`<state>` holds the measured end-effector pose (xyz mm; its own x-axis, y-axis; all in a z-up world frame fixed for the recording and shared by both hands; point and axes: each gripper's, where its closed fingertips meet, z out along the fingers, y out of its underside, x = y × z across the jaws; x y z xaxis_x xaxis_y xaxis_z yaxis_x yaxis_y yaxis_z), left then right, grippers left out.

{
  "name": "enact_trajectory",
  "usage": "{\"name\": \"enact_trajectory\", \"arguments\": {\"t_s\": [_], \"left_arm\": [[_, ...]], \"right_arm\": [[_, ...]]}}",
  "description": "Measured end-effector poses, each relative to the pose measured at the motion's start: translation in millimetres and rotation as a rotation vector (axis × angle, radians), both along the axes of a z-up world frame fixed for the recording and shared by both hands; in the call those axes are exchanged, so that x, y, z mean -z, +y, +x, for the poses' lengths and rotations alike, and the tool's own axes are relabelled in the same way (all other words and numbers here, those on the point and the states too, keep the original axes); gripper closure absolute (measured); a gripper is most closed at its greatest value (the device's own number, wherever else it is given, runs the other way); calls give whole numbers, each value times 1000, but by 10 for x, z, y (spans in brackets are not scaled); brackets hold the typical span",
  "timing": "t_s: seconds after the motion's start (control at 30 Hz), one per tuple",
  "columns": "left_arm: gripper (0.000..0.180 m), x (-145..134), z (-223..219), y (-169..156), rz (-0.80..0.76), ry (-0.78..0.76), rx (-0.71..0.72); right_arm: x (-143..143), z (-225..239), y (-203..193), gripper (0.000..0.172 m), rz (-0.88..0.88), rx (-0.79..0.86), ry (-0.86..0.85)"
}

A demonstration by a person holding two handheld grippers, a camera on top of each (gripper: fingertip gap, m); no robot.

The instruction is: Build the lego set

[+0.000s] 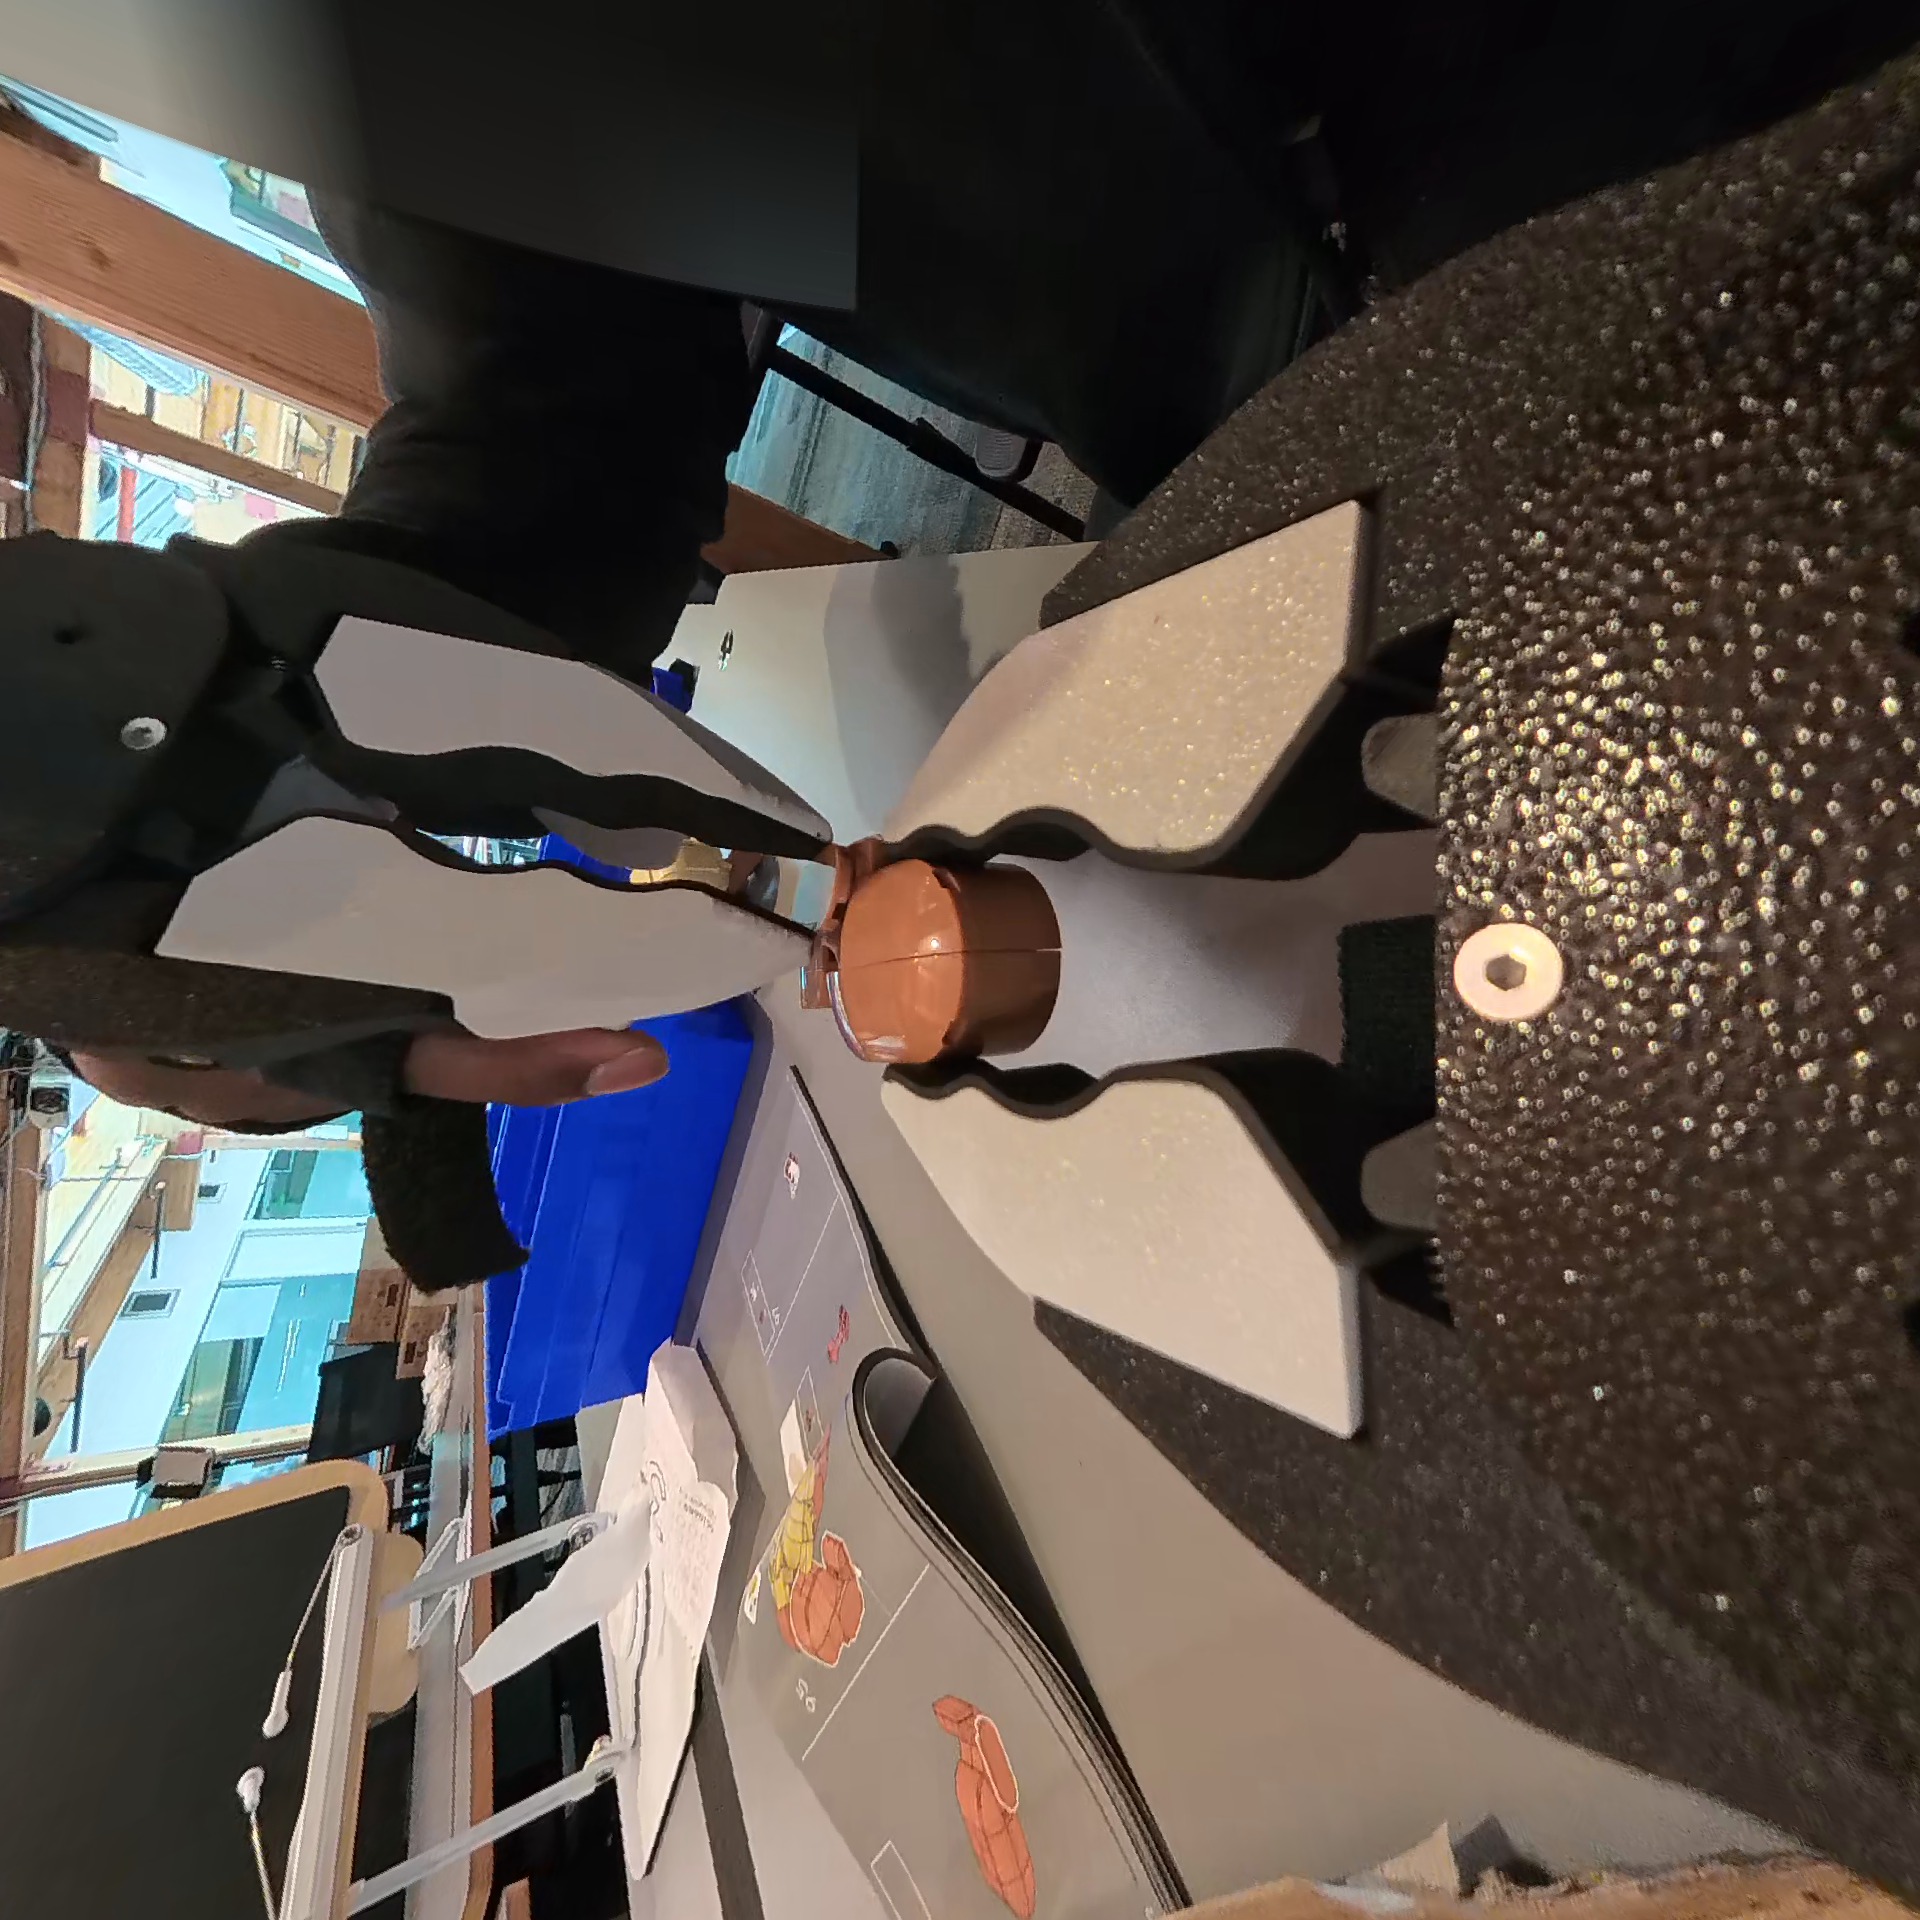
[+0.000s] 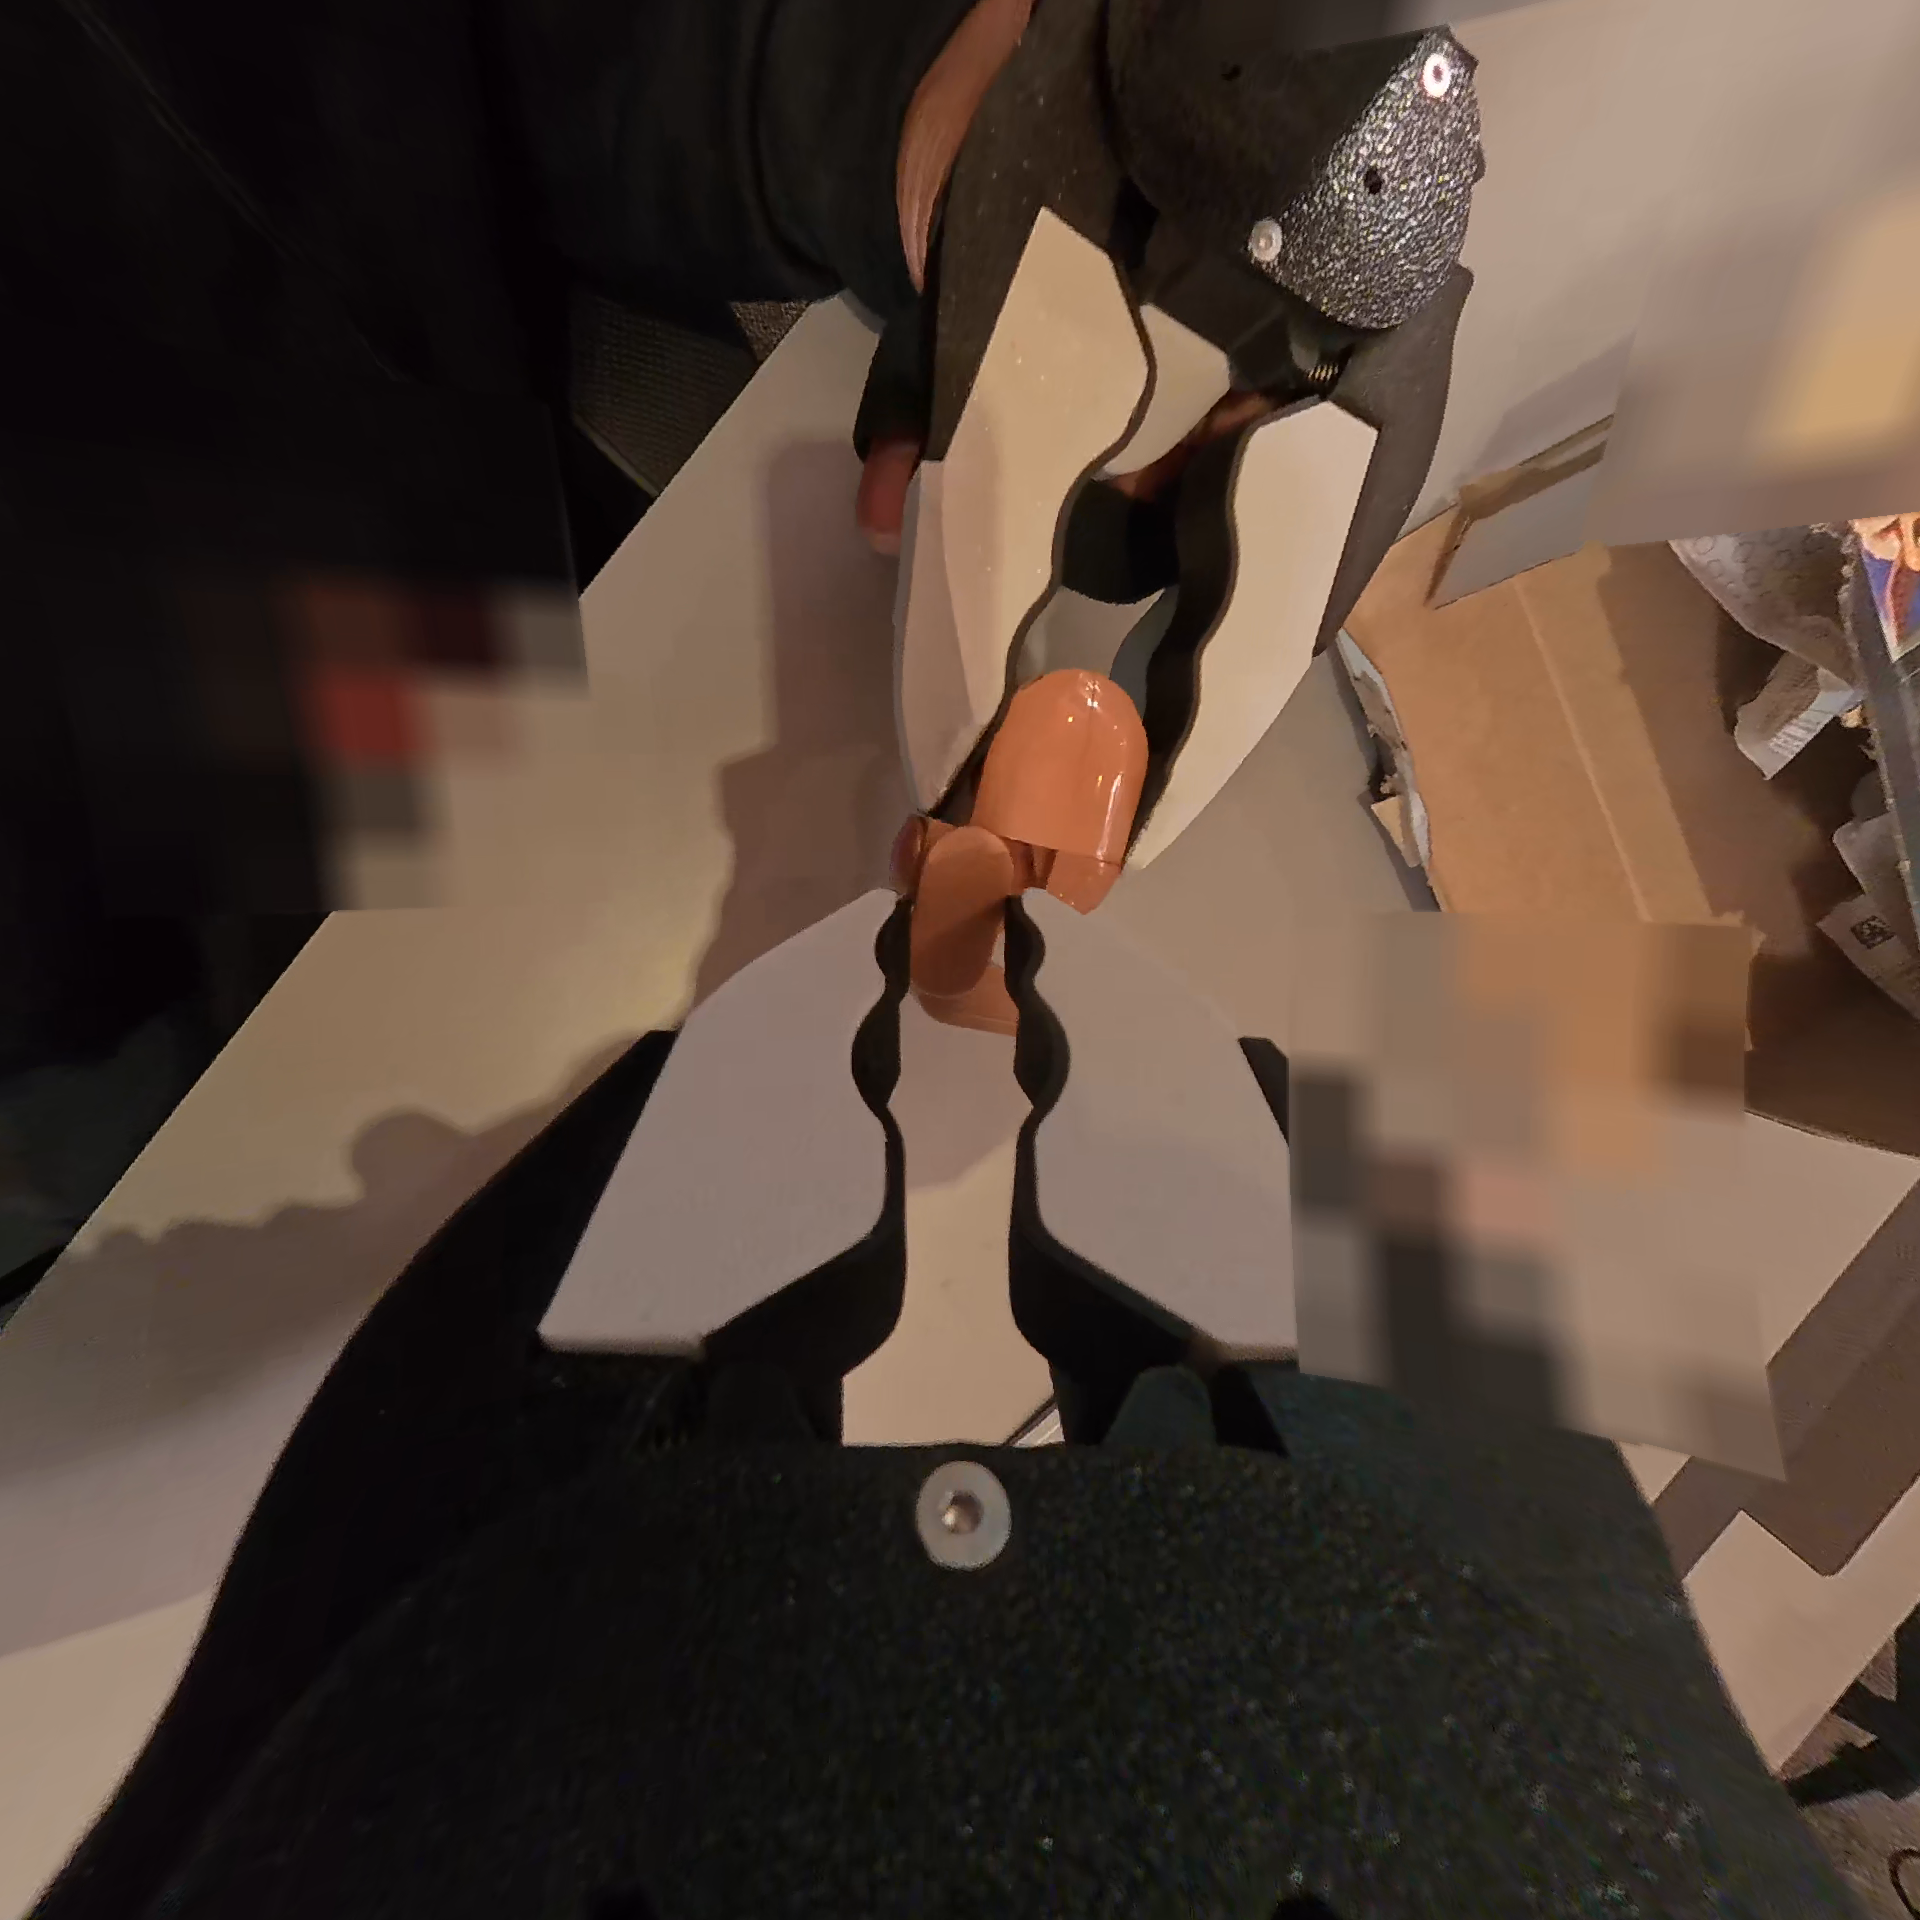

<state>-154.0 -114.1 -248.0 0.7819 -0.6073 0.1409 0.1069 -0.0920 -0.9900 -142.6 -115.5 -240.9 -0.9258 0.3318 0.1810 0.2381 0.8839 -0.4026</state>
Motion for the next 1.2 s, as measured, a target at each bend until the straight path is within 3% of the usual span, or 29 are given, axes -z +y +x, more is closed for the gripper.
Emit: {"name": "enact_trajectory", "arguments": {"t_s": [1.2], "left_arm": [[145, -61, -74, 12, 20, -58, -36]], "right_arm": [[-28, -82, -47, 156, 22, 12, 33]]}}
